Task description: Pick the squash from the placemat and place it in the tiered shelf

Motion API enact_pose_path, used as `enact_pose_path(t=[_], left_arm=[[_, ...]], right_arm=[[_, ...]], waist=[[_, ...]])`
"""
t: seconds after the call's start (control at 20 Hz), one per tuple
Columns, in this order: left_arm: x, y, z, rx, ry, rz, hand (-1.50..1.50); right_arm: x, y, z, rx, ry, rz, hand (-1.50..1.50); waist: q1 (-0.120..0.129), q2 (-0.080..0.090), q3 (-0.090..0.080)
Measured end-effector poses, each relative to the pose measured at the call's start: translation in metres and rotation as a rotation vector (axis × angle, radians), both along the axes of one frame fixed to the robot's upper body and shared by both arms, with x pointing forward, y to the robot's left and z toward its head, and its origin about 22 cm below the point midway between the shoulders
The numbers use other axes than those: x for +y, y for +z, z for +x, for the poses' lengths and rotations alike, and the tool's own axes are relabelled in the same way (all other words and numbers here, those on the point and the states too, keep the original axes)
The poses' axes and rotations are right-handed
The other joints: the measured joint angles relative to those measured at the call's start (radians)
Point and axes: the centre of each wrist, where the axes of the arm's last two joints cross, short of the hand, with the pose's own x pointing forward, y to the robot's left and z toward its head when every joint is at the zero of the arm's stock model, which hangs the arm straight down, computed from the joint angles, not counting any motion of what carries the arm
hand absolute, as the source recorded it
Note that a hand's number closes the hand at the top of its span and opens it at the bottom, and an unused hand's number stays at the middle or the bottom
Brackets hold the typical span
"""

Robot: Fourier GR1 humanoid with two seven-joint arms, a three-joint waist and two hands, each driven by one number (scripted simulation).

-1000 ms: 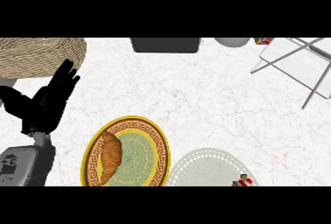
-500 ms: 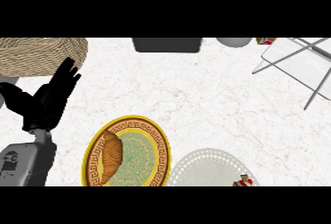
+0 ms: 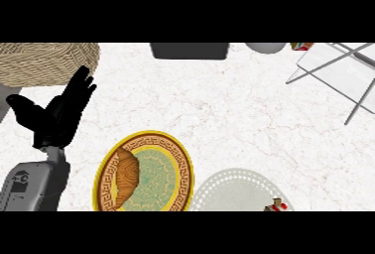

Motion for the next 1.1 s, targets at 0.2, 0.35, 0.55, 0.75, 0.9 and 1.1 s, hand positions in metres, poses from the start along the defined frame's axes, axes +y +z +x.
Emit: enact_pose_path(t=[0.2,0.35,0.55,0.75,0.9,1.1], left_arm=[[0.002,0.005,0.002,-0.009,-0.008,0.006,0.00],[-0.001,0.005,0.005,-0.006,-0.016,0.003,0.00],[-0.002,0.002,0.000,-0.008,-0.017,0.007,0.00],[-0.001,0.006,0.001,-0.012,-0.022,0.006,0.00],[0.001,0.005,0.003,-0.015,-0.024,0.005,0.00],[-0.006,0.003,0.005,-0.018,-0.026,-0.001,0.00]], right_arm=[[-0.005,-0.010,0.007,-0.008,-0.007,-0.003,1.50],[-0.008,-0.008,0.011,0.011,-0.084,0.019,-1.50],[-0.011,-0.016,0.014,-0.021,-0.166,0.043,-1.50],[-0.013,-0.023,0.015,-0.099,-0.190,0.083,-1.50],[-0.016,-0.018,0.014,-0.155,-0.190,0.122,-1.50],[-0.026,-0.007,0.006,-0.188,-0.190,0.155,-1.50]], waist=[[0.004,0.002,0.000],[0.011,0.004,0.000],[0.018,0.006,0.001],[0.022,0.010,0.002],[0.025,0.012,0.003],[0.027,0.014,0.003]])
